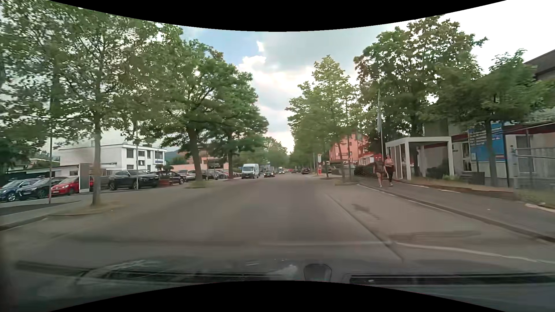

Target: Follow the waypoints while adhering to traffic rules and regulations

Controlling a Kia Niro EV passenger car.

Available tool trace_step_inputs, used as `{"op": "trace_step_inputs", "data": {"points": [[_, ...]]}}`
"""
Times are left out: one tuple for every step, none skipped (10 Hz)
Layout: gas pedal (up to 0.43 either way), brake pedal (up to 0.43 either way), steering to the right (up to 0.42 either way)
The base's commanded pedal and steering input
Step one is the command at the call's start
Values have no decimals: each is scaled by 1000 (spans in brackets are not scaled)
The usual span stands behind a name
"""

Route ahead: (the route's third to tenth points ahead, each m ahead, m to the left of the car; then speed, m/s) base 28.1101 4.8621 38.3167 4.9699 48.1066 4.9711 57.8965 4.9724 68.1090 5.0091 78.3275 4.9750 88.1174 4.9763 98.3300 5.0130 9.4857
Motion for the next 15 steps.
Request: {"op": "trace_step_inputs", "data": {"points": [[98, 0, -8], [98, 0, -8], [98, 0, -7], [98, 0, -6], [98, 0, -6], [87, 0, -5], [87, 0, -4], [87, 0, -2], [87, 0, -1], [87, 0, 0], [79, 0, 0], [79, 0, 0], [79, 0, 0], [79, 0, 0], [79, 0, 0]]}}
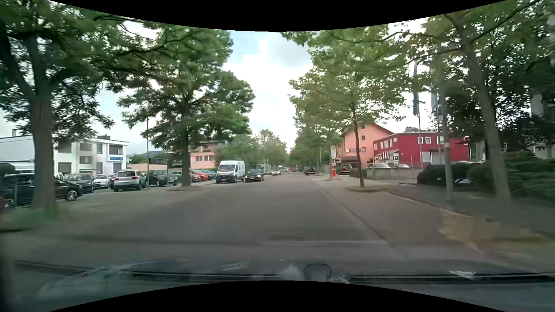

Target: Follow the waypoints while adhering to traffic rules and regulations

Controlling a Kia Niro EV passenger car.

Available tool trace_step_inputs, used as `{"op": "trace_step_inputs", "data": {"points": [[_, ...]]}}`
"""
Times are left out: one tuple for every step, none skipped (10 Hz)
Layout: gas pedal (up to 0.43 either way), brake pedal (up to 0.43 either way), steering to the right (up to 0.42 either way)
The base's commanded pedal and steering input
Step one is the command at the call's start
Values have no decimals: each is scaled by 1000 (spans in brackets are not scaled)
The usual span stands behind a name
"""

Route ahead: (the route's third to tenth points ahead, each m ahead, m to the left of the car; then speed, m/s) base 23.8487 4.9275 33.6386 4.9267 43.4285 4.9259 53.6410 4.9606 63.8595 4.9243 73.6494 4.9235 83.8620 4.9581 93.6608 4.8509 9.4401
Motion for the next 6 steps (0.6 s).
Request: {"op": "trace_step_inputs", "data": {"points": [[79, 0, 0], [79, 0, 0], [79, 0, 0], [79, 0, 0], [79, 0, 0], [79, 0, 0]]}}
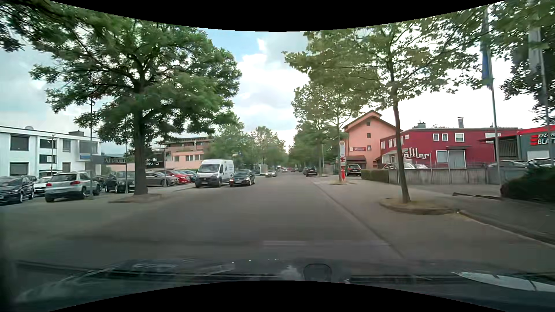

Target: Follow the waypoints while adhering to traffic rules and regulations

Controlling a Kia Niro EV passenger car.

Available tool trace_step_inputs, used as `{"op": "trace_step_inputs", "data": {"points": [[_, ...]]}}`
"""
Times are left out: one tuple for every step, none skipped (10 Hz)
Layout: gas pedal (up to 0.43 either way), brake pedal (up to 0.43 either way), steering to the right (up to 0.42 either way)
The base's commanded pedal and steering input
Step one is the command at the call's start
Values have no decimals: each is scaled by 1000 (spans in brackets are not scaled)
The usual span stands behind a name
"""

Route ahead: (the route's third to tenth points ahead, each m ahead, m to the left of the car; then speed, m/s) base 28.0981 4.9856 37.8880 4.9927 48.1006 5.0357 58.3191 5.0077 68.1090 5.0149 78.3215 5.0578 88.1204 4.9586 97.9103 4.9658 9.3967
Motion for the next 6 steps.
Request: {"op": "trace_step_inputs", "data": {"points": [[79, 0, 0], [79, 0, 0], [79, 0, 0], [79, 0, 0], [87, 0, 0], [87, 0, 0]]}}
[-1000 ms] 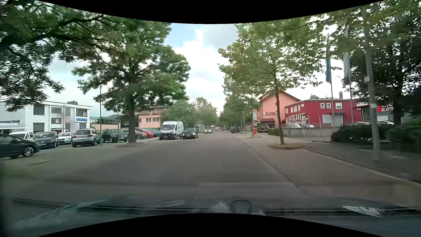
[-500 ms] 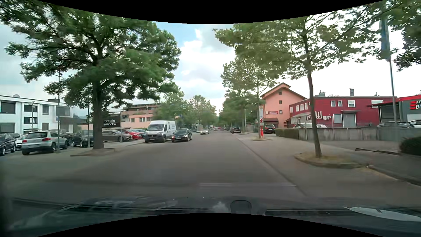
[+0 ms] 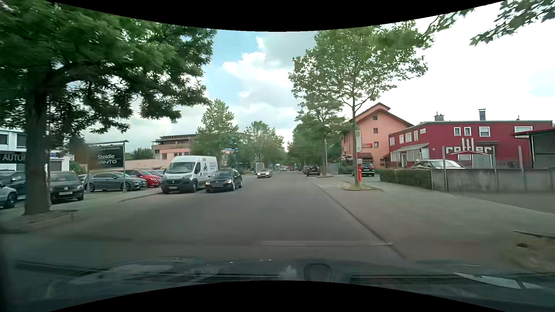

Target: Follow the waypoints while adhering to traffic rules and regulations

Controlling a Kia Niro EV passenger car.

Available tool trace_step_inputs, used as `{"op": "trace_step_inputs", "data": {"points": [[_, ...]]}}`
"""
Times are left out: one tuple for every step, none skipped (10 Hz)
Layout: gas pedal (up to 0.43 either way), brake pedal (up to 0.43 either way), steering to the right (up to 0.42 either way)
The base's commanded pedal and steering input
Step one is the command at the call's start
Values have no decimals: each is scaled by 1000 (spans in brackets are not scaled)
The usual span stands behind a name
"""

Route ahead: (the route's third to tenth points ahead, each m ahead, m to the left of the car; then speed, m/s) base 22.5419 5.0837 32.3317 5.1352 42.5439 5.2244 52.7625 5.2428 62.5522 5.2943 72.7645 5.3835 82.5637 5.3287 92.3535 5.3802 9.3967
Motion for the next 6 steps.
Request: {"op": "trace_step_inputs", "data": {"points": [[87, 0, 0], [87, 0, 0], [87, 0, 0], [87, 0, 0], [87, 0, 0], [87, 0, 0]]}}
